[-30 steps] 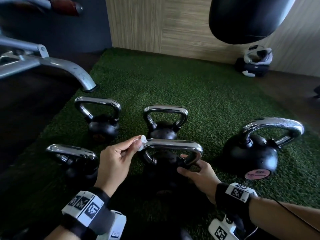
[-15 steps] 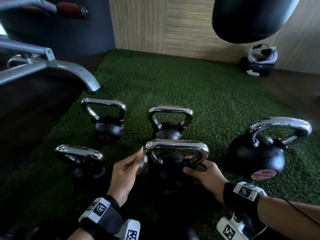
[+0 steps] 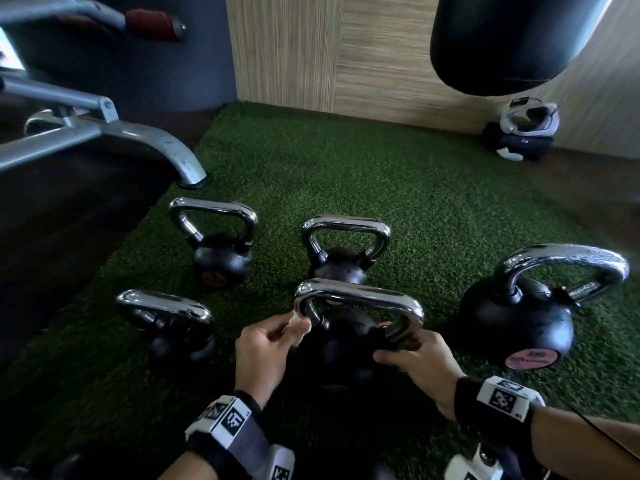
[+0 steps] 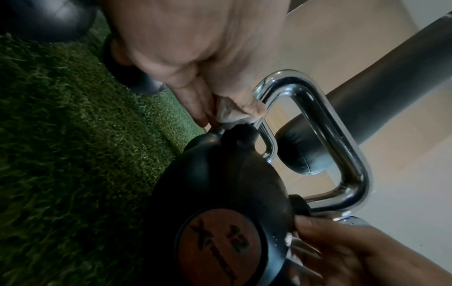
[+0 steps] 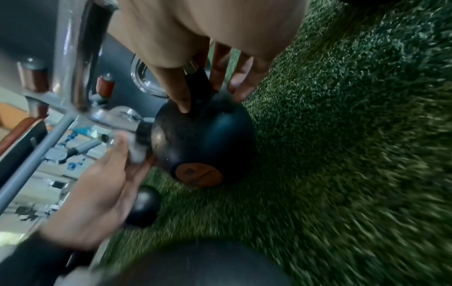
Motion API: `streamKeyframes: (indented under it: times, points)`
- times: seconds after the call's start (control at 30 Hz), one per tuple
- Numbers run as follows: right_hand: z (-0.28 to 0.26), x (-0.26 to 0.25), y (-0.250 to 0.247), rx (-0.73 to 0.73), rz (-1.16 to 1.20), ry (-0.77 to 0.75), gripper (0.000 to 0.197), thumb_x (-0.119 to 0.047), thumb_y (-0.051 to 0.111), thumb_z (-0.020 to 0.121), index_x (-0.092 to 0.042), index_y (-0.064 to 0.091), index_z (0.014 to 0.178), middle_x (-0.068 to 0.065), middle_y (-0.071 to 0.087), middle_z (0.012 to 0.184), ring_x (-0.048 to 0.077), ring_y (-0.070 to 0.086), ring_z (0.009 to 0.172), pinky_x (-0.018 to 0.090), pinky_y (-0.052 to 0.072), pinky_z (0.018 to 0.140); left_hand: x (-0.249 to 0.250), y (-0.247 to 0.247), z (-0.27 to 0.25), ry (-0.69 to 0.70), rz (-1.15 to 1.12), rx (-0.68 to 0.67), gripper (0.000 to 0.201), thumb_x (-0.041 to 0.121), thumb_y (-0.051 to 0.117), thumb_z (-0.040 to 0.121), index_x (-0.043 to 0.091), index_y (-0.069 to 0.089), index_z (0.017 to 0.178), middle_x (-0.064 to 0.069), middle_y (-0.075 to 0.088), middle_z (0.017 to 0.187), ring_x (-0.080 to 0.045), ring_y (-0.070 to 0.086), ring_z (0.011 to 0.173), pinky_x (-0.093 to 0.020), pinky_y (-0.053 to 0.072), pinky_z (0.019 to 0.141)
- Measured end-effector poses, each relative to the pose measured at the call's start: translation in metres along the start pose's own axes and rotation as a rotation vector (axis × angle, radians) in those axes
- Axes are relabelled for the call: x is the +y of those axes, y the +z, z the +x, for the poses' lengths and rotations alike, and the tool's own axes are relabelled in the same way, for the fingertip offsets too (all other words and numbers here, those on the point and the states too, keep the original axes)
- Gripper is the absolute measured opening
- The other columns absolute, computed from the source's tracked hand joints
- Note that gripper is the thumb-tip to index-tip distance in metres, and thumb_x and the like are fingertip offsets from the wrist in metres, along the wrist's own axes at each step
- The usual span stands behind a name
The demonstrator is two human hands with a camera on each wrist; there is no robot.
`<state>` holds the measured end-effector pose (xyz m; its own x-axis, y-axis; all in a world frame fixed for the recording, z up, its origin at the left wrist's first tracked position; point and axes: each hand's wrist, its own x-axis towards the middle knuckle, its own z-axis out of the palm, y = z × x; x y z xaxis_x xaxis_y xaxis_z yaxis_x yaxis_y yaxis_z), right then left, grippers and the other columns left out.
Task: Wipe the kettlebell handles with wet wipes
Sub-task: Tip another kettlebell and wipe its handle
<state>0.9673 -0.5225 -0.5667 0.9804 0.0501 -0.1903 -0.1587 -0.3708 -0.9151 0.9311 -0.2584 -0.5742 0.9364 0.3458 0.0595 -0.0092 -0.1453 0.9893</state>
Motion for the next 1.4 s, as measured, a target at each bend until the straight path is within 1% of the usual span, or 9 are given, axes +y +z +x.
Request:
streamKeyframes:
  times: [0.13,0.33,0.47,0.57,0.67,0.93,1.07,1.17,1.4]
  points:
    - [-0.02,0.005,-0.007,-0.002,-0.13,-0.051,0.028,-0.012,0.089,0.058,-0.033,0.074,0.069,-0.007,0.066,0.059,0.007,0.06,0.058,0.032,0.051,0.067,0.001,0.014,0.025,0.059,0.135,0.043,0.025,0.042,0.081,0.083,0.027,0.083,0.104,0.014,0.08,0.085,0.004,0.072,0.081,-0.021,0.054,0.078]
    - [-0.047,-0.007,0.007,-0.212,-0.185,-0.062,0.027,-0.015,0.071,0.059,-0.034,0.082,0.074,-0.01,0.077,0.083,0.006,0.072,0.078,0.028,0.056,0.076,0.017,0.055,0.059,0.156,0.283,-0.034,0.023,0.036,0.08,0.087,0.02,0.083,0.102,0.012,0.08,0.089,0.002,0.072,0.079,-0.026,0.059,0.075]
    - [-0.017,-0.016,-0.002,-0.207,-0.26,-0.113,0.041,-0.009,0.084,0.074,-0.049,0.08,0.077,-0.014,0.078,0.088,0.001,0.071,0.081,0.02,0.055,0.08,0.022,0.059,0.055,0.172,0.293,-0.136,0.022,0.036,0.073,0.093,0.016,0.082,0.092,0.016,0.079,0.084,0.01,0.07,0.077,-0.02,0.059,0.076]
    - [0.015,-0.016,-0.01,-0.127,-0.221,-0.09,0.047,-0.036,0.093,0.072,-0.051,0.073,0.111,-0.017,0.072,0.111,0.005,0.068,0.102,0.029,0.055,0.096,0.023,0.051,0.048,0.265,0.397,-0.193,0.022,0.035,0.068,0.097,0.018,0.081,0.103,0.014,0.079,0.095,0.007,0.07,0.08,-0.017,0.057,0.072]
    - [0.031,-0.004,0.005,-0.248,-0.205,-0.016,0.096,-0.074,0.089,0.053,-0.046,0.058,0.14,-0.022,0.065,0.131,0.007,0.064,0.12,0.037,0.05,0.11,0.024,0.051,0.05,0.349,0.497,-0.203,0.029,0.027,0.069,0.097,0.009,0.074,0.075,0.008,0.065,0.055,0.001,0.053,0.046,-0.01,0.032,0.047]
    - [0.031,0.005,0.016,-0.294,-0.13,-0.083,0.121,-0.084,0.083,0.047,-0.031,0.051,0.151,-0.014,0.072,0.129,0.0,0.066,0.119,0.034,0.051,0.111,0.068,0.055,0.058,0.445,0.272,-0.16,0.041,0.028,0.058,0.105,0.001,0.071,0.077,0.005,0.05,0.045,0.007,0.047,0.043,-0.009,0.028,0.046]
    - [0.031,0.005,0.017,-0.294,-0.148,-0.091,0.114,-0.083,0.082,0.053,-0.033,0.05,0.151,-0.015,0.07,0.13,-0.001,0.066,0.12,0.036,0.051,0.111,0.061,0.053,0.065,0.307,0.225,-0.195,0.037,0.05,0.059,0.093,0.023,0.081,0.109,0.01,0.076,0.072,0.003,0.071,0.075,-0.009,0.044,0.06]
    - [0.032,0.006,0.018,-0.285,-0.126,-0.092,0.117,-0.084,0.082,0.05,-0.03,0.051,0.15,-0.014,0.072,0.129,0.0,0.066,0.119,0.035,0.051,0.111,0.058,0.048,0.069,0.242,0.11,-0.27,0.029,0.057,0.069,0.09,0.042,0.076,0.114,-0.003,0.08,0.099,-0.02,0.075,0.101,-0.044,0.063,0.083]
    - [0.035,0.01,0.02,-0.249,-0.081,-0.096,0.123,-0.081,0.086,0.044,-0.027,0.054,0.149,-0.019,0.069,0.132,-0.008,0.062,0.121,0.02,0.047,0.109,0.071,0.034,0.042,0.27,-0.063,-0.301,0.028,0.014,0.073,0.092,0.007,0.075,0.119,0.0,0.079,0.109,-0.018,0.078,0.097,-0.034,0.063,0.085]
